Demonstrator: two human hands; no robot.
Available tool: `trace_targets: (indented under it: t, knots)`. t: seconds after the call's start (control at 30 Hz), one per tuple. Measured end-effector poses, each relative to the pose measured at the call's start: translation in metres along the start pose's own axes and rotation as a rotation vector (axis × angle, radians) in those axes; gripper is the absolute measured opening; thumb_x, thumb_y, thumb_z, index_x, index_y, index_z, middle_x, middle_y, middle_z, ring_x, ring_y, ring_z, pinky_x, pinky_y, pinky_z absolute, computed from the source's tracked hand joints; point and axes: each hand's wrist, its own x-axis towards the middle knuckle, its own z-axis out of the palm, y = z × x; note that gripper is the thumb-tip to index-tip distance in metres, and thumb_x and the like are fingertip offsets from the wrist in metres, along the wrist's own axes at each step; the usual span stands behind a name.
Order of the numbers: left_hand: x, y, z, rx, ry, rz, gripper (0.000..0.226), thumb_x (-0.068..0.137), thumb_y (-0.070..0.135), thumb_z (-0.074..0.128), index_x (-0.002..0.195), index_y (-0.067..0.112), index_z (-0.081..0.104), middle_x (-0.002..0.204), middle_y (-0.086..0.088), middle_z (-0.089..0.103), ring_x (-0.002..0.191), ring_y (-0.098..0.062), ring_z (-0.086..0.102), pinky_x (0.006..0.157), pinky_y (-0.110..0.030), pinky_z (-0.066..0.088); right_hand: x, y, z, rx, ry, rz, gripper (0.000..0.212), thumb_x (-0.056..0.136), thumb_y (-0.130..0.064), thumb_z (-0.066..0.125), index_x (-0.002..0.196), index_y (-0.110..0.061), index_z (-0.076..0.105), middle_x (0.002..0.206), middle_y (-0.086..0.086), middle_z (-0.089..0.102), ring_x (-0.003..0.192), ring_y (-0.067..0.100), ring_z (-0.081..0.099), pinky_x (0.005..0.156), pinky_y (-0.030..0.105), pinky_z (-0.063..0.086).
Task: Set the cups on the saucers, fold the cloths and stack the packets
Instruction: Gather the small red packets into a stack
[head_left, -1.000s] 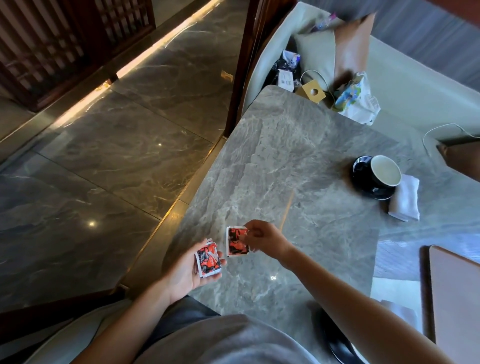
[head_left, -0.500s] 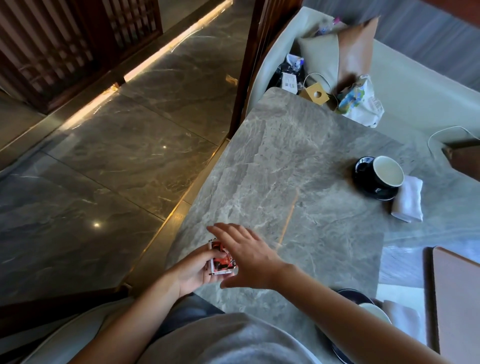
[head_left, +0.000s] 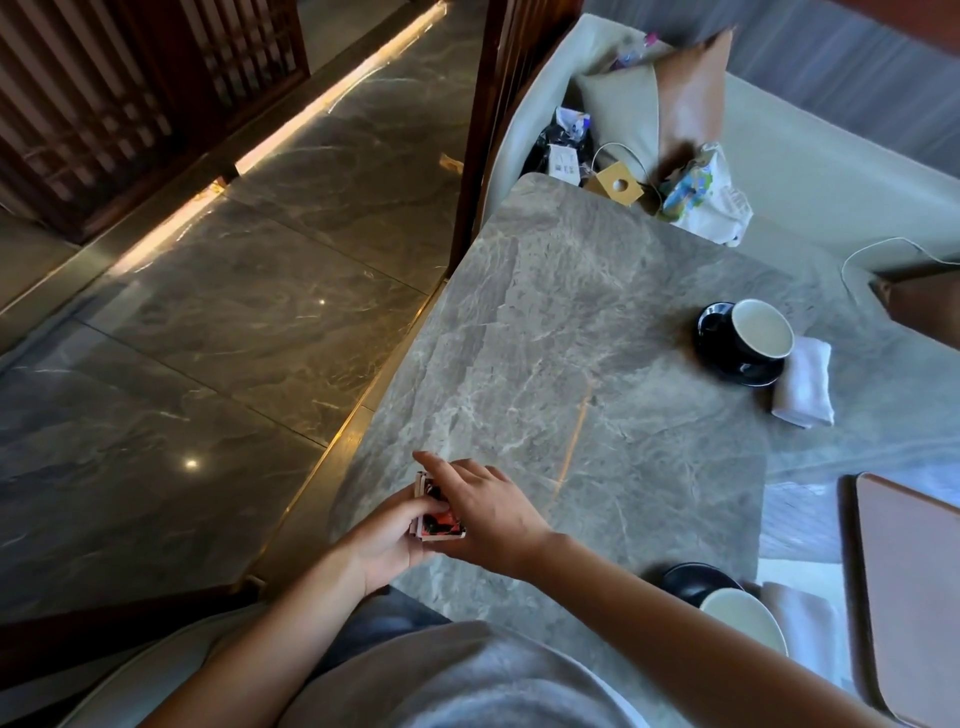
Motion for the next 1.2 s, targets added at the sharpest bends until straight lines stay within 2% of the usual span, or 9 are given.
trace_targets:
  t: [0.2,0.37,0.5,0.63,0.7,0.8,0.93,1.1,1.2]
  knots:
    - [-0.001,-0.002,0.007,0.034,0.027,0.038,0.024,0.086,0.003,0.051,0.097,0.014,0.07,0.086,-0.012,0.071,0.077,-0.02,0.069,0.055,-0.027,0.053,-0.001,0.004,-0.002,-0.002,-0.041,0.032,0.094,0.077,-0.052,0.066,0.147,-0.03,0.007,0.132,-0.001,0.055,0.128,0.019,0.04,0.104,0.04,0.036]
    - [0.002,-0.009,0.022,0.103,0.045,0.015,0.021,0.087,0.004,0.049,0.094,0.011,0.067,0.085,-0.012,0.069,0.079,-0.019,0.067,0.065,-0.029,0.055,-0.015,0.009,-0.004,0.026,-0.03,0.085,0.092,0.079,-0.049,0.065,0.149,-0.025,0.009,0.127,0.002,0.058,0.126,0.02,0.042,0.102,0.04,0.041]
    - [0.003,-0.013,0.039,0.164,0.063,0.002,0.021,0.088,0.005,0.047,0.097,0.013,0.064,0.078,-0.007,0.067,0.071,-0.015,0.066,0.058,-0.026,0.053,-0.029,0.016,-0.005,0.046,0.0,0.131,0.096,0.077,-0.047,0.069,0.149,-0.025,0.009,0.129,0.0,0.056,0.127,0.018,0.04,0.103,0.038,0.04]
    - [0.005,-0.017,0.061,0.163,0.101,0.031,0.023,0.085,-0.002,0.044,0.088,0.011,0.063,0.076,-0.006,0.066,0.073,-0.016,0.063,0.057,-0.026,0.052,-0.049,0.025,-0.018,0.279,-0.015,0.217,0.103,0.071,-0.059,0.069,0.149,-0.029,0.01,0.141,-0.003,0.046,0.13,0.015,0.035,0.102,0.034,0.037]
    - [0.008,-0.02,0.075,0.144,0.123,0.052,0.026,0.085,-0.003,0.04,0.084,0.01,0.063,0.072,-0.005,0.069,0.067,-0.015,0.065,0.058,-0.026,0.052,-0.06,0.032,-0.024,0.508,0.038,0.313,0.088,0.078,-0.056,0.065,0.147,-0.026,0.021,0.14,-0.001,0.047,0.12,0.012,0.043,0.094,0.028,0.042]
    - [0.015,-0.028,0.101,0.102,0.162,0.046,0.028,0.089,0.002,0.035,0.095,0.009,0.061,0.075,-0.006,0.072,0.069,-0.015,0.068,0.059,-0.026,0.053,-0.078,0.049,-0.031,0.73,0.143,0.488,0.051,0.09,-0.036,0.06,0.134,-0.015,0.048,0.126,0.007,0.059,0.093,0.01,0.055,0.077,0.023,0.044]
    - [0.026,-0.052,0.151,0.075,0.197,0.001,0.033,0.086,0.004,0.029,0.093,0.008,0.06,0.064,-0.007,0.07,0.051,-0.014,0.066,0.046,-0.019,0.049,-0.118,0.073,-0.042,0.996,0.194,0.6,0.034,0.094,-0.019,0.058,0.125,-0.007,0.054,0.105,0.006,0.061,0.074,0.018,0.058,0.06,0.027,0.049]
    - [0.052,-0.091,0.221,0.082,0.17,-0.018,0.034,0.084,0.004,0.027,0.093,0.006,0.059,0.061,-0.007,0.071,0.051,-0.016,0.066,0.048,-0.023,0.052,-0.181,0.11,-0.055,1.201,0.348,0.723,0.016,0.095,-0.017,0.056,0.105,-0.006,0.059,0.088,0.007,0.059,0.085,0.022,0.059,0.079,0.045,0.053]
    - [0.071,-0.118,0.259,0.203,0.203,-0.049,0.026,0.085,0.005,0.033,0.089,0.007,0.059,0.062,-0.008,0.067,0.054,-0.017,0.063,0.047,-0.022,0.05,-0.223,0.137,-0.061,1.293,0.416,0.783,0.02,0.096,-0.016,0.054,0.105,0.002,0.056,0.09,0.011,0.057,0.083,0.019,0.059,0.079,0.04,0.053]
